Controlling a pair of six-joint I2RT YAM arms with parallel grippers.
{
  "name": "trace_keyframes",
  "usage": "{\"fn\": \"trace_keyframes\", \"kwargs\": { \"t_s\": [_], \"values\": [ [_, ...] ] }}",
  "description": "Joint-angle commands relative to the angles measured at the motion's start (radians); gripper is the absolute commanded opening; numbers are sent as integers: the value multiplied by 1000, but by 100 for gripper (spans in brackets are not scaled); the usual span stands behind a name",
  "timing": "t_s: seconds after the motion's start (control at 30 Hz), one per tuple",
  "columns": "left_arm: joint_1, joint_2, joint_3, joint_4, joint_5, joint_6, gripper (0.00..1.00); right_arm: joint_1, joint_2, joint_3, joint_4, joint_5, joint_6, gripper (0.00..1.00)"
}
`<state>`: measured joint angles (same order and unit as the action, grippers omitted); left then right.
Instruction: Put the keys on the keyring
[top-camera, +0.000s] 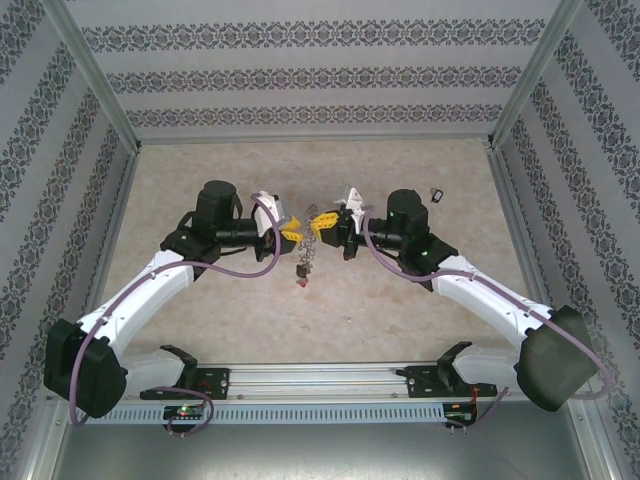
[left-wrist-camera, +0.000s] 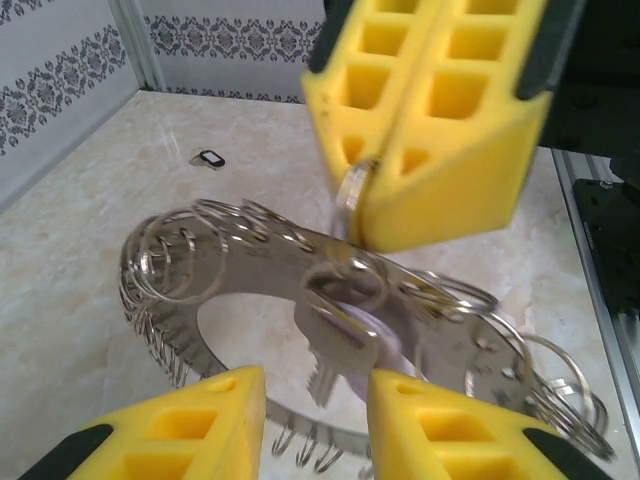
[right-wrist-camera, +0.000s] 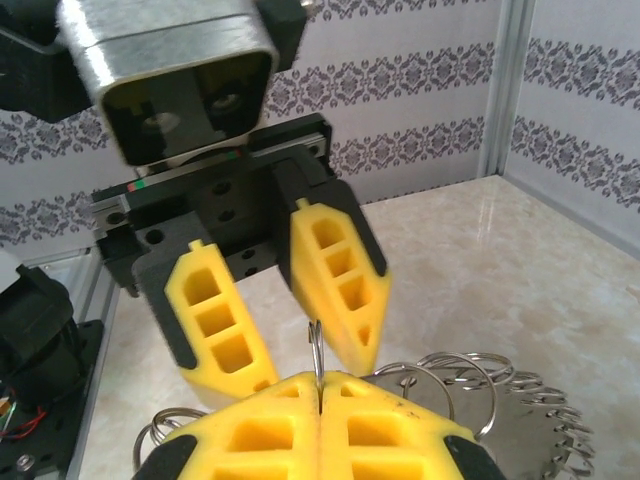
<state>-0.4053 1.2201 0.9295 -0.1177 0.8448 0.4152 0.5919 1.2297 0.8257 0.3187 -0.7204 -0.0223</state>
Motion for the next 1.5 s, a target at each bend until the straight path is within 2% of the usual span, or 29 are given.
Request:
{"fn": "trace_keyframes", "kwargs": {
  "t_s": [0.0,0.47,0.97,1.2,1.47],
  "values": [
    [10,35,25,47,35,-33,33,15,5,51,-5,-34,-45,0],
    [2,54,15,52,117,-40,34,20,16,68,-40,-30,-79,0],
    [19,-4,14,-50,131,14,35,16,25,106,-338,-36,-345,0],
    [19,14,18,-52,178,10,36,17,33,119,-362,-42,-363,0],
    [-5,48,60,-135,158,88,35,24,46,140,-382,-46,-371,0]
  ]
}}
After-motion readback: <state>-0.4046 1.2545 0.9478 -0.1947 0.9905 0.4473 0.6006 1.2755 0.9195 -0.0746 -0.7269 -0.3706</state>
